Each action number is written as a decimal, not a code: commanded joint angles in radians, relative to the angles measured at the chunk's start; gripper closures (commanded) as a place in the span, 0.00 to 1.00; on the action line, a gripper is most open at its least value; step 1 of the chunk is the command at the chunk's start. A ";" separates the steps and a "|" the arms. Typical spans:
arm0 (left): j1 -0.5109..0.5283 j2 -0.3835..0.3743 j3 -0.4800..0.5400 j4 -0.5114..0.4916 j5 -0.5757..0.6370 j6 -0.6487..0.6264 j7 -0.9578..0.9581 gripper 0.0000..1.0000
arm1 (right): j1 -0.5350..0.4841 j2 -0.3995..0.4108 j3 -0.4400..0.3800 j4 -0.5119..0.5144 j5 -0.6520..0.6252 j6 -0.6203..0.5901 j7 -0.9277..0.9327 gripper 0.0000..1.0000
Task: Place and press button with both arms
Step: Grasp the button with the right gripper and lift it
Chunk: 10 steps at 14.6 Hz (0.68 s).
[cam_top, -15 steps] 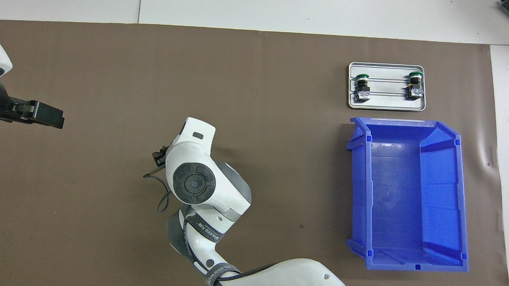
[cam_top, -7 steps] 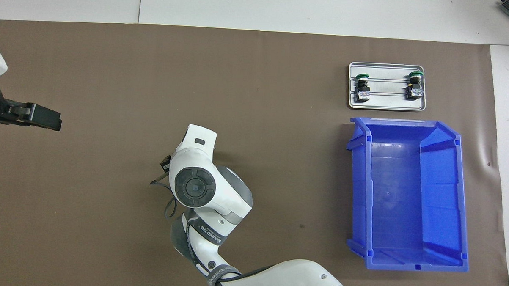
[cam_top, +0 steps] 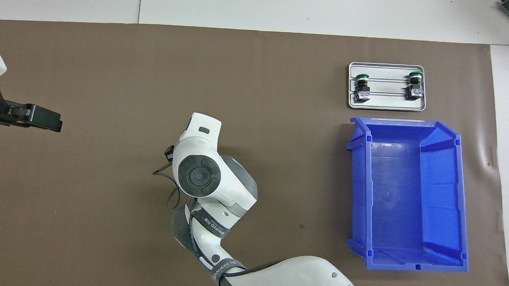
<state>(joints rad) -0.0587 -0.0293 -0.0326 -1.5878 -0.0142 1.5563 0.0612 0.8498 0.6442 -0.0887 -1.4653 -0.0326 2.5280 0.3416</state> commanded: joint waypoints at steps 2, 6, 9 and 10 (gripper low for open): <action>0.005 -0.026 0.002 -0.023 -0.033 0.024 0.006 0.00 | -0.104 -0.157 0.009 -0.015 0.000 -0.121 -0.029 1.00; 0.003 -0.026 0.000 -0.023 -0.024 0.004 0.009 0.00 | -0.256 -0.310 0.010 -0.017 0.003 -0.326 -0.118 1.00; 0.003 -0.029 0.000 -0.023 -0.012 -0.021 0.008 0.00 | -0.418 -0.394 0.010 -0.046 0.029 -0.448 -0.298 1.00; 0.003 -0.030 0.000 -0.024 -0.010 -0.024 0.008 0.00 | -0.486 -0.414 0.010 -0.062 0.074 -0.495 -0.388 1.00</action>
<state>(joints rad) -0.0587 -0.0330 -0.0327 -1.5892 -0.0312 1.5506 0.0611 0.4800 0.2863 -0.0986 -1.4609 -0.0147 2.0782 0.0938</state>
